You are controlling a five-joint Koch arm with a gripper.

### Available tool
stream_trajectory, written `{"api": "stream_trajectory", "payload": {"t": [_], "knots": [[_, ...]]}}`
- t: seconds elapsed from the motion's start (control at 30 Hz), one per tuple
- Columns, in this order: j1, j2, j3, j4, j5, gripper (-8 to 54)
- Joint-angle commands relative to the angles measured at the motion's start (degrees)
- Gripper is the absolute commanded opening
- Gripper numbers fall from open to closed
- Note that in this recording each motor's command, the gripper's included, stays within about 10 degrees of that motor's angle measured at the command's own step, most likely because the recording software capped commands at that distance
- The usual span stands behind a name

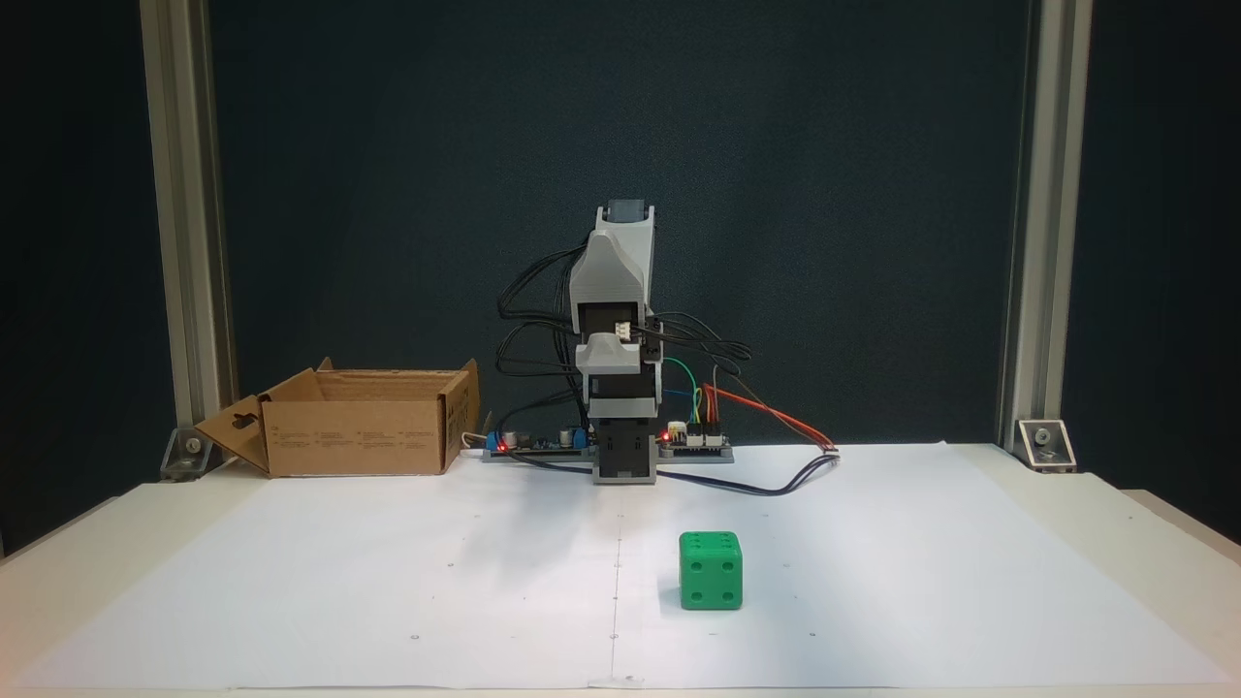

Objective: Grasp a green dice and put it in the bin.

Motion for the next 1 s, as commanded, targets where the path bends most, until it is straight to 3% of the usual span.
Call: {"api": "stream_trajectory", "payload": {"t": [0.0, 0.97], "knots": [[0.2, 6.2, 2.9, 8.9, -2.1, 44.7], [0.5, 6.2, 3.0, 7.2, -2.2, 44.7]]}}
